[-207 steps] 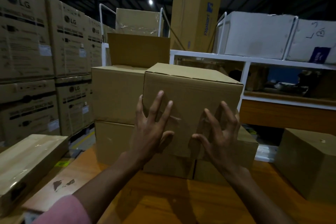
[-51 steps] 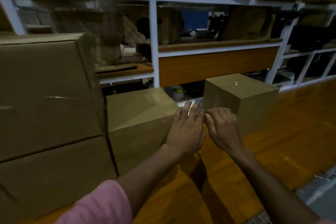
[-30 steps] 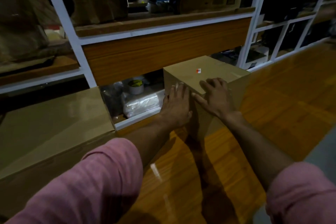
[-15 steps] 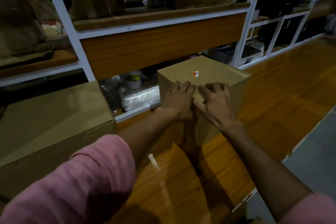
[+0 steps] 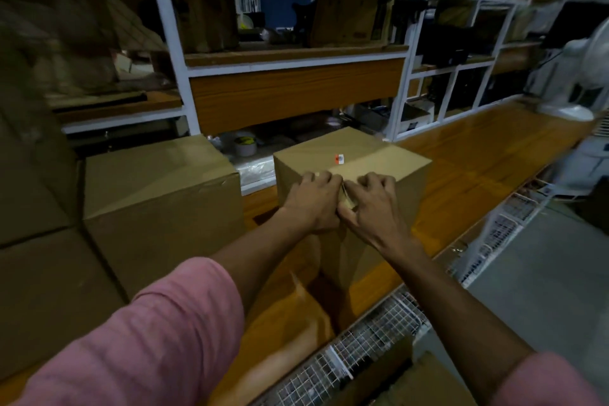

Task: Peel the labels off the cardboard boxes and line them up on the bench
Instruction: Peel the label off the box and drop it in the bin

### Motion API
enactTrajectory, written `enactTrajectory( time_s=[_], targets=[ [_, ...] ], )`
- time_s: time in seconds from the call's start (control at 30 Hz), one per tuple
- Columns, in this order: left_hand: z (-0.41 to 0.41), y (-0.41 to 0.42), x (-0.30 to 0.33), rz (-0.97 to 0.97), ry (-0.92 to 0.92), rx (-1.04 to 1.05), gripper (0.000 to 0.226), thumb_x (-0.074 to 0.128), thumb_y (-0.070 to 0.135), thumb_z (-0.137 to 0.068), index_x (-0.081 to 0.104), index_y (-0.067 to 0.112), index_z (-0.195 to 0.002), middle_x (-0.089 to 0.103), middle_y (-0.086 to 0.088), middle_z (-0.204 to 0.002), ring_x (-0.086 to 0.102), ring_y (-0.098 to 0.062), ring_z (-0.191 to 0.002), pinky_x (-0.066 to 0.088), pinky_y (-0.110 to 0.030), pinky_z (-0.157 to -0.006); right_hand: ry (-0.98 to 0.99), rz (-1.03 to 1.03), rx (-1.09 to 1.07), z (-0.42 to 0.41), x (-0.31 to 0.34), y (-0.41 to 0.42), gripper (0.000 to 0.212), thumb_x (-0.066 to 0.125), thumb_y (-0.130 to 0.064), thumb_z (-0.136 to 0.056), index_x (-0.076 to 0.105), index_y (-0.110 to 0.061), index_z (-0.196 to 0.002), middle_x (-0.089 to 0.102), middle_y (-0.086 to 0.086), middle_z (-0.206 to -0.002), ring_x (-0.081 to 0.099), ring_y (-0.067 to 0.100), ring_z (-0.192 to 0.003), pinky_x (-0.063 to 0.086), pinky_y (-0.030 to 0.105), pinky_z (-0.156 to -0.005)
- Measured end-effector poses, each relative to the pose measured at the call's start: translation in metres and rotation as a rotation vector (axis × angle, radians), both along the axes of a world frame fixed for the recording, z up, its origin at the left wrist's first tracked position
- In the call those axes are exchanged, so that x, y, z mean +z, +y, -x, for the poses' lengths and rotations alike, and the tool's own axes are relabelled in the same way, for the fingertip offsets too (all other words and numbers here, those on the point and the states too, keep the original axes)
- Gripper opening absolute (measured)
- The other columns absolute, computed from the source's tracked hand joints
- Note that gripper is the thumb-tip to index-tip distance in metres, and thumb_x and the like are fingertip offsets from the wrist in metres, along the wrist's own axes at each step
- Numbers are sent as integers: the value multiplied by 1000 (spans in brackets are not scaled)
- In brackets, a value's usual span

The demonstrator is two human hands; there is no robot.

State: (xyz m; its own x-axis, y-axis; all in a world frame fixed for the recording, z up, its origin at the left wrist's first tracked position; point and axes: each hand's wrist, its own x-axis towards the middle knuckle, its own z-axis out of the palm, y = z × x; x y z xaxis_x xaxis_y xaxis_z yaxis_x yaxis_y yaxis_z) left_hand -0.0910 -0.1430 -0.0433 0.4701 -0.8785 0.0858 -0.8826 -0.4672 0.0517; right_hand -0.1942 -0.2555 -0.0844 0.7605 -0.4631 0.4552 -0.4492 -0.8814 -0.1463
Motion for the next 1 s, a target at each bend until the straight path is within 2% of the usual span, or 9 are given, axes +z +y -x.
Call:
enactTrajectory(
  time_s=[0.1,0.17,0.27,0.33,0.57,0.67,0.77,0.9,1.0],
  targets=[
    [26,28,2,11,22,-6,70,66,37,-88,33,20,-148,36,-10,-154,32,-37,-141,42,-54,-109,24,36,-4,30,4,30,74,21,-67,-89,64,-23,-130,60,12,-123,48,31,-112,40,42,-91],
    [41,44,2,33,14,4,65,64,37,-91,35,21,-146,39,-10,-150,34,-36,-138,44,-52,-108,-37,41,5,48,8,49,70,22,-61,-94,68,-18,-126,65,13,-115,55,30,-104,41,42,-90],
    [61,75,1,77,-17,23,54,56,36,-95,38,19,-144,42,-11,-147,39,-37,-133,45,-52,-105,-99,105,44,69,15,76,53,38,-47,-101,75,-11,-114,69,16,-103,59,30,-94,42,43,-89],
    [69,96,0,86,-9,38,49,52,36,-98,39,18,-142,43,-13,-146,40,-39,-132,45,-53,-103,-74,100,74,77,18,95,44,46,-40,-102,77,-10,-108,69,16,-101,58,29,-94,40,43,-90],
    [82,144,1,102,128,119,46,45,39,-103,42,15,-141,40,-16,-146,34,-38,-136,40,-57,-107,-32,54,131,79,23,135,64,27,-51,-97,80,-16,-94,72,8,-93,58,21,-95,36,41,-93],
    [81,148,-9,162,194,109,48,38,40,-103,41,12,-142,34,-16,-155,26,-37,-146,30,-58,-116,-34,34,137,80,25,134,60,32,-49,-98,80,-15,-93,72,8,-93,57,22,-97,36,41,-94],
    [88,143,-15,202,271,95,61,40,37,-101,28,6,-153,20,-13,-166,8,-36,-155,22,-57,-122,-26,37,141,79,25,127,60,31,-49,-97,80,-15,-93,73,7,-94,57,20,-99,33,40,-94],
    [93,125,-10,215,274,81,59,42,41,-99,31,8,-147,31,-14,-157,15,-38,-152,28,-58,-119,14,-90,114,72,29,105,65,23,-58,-91,77,-23,-100,67,7,-106,54,25,-105,43,49,-96],
    [93,108,-5,179,240,80,62,39,48,-100,31,15,-151,31,-15,-158,18,-38,-150,28,-58,-118,40,-158,111,69,41,91,56,27,-53,-96,73,-25,-111,63,7,-117,51,28,-112,40,56,-102]
  ],
)
